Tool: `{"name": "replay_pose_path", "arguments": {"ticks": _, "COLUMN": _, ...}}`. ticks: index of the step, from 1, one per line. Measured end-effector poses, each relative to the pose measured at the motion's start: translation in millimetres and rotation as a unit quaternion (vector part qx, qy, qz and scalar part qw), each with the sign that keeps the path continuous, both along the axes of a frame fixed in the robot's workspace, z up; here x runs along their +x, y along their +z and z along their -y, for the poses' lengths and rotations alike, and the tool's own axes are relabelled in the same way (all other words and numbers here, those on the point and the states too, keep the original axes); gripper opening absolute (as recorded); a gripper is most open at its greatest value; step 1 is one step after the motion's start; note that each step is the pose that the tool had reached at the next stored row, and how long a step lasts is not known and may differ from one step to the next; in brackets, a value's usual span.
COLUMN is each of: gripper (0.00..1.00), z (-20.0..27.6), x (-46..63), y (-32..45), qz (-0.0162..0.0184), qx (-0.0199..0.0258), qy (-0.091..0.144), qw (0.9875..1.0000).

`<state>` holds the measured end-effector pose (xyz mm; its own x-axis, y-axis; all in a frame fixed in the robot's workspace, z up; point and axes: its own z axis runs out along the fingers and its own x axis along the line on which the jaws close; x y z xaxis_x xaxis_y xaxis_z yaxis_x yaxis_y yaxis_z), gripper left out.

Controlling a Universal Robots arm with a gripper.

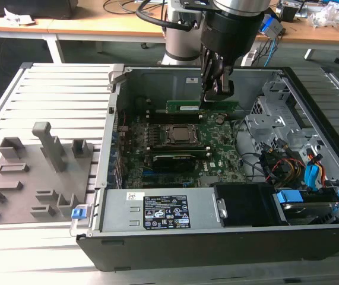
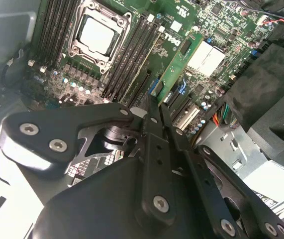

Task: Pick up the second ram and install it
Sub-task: 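Insert the second ram into the second slot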

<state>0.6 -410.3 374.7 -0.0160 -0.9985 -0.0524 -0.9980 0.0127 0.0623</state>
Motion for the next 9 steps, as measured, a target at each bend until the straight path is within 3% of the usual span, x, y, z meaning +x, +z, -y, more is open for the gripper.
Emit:
{"name": "replay_pose_path", "arguments": {"ticks": 4, "gripper": 0.14, "z": -0.9, "x": 0.0, "y": -2.9, "qz": 0.0, "qx": 0.0, "qy": 0.0, "qw": 1.0}}
{"name": "replay_pose_path", "arguments": {"ticks": 9, "gripper": 0.14, "z": -3.1, "x": 0.0, "y": -12.8, "qz": 0.0, "qx": 0.0, "qy": 0.0, "qw": 1.0}}
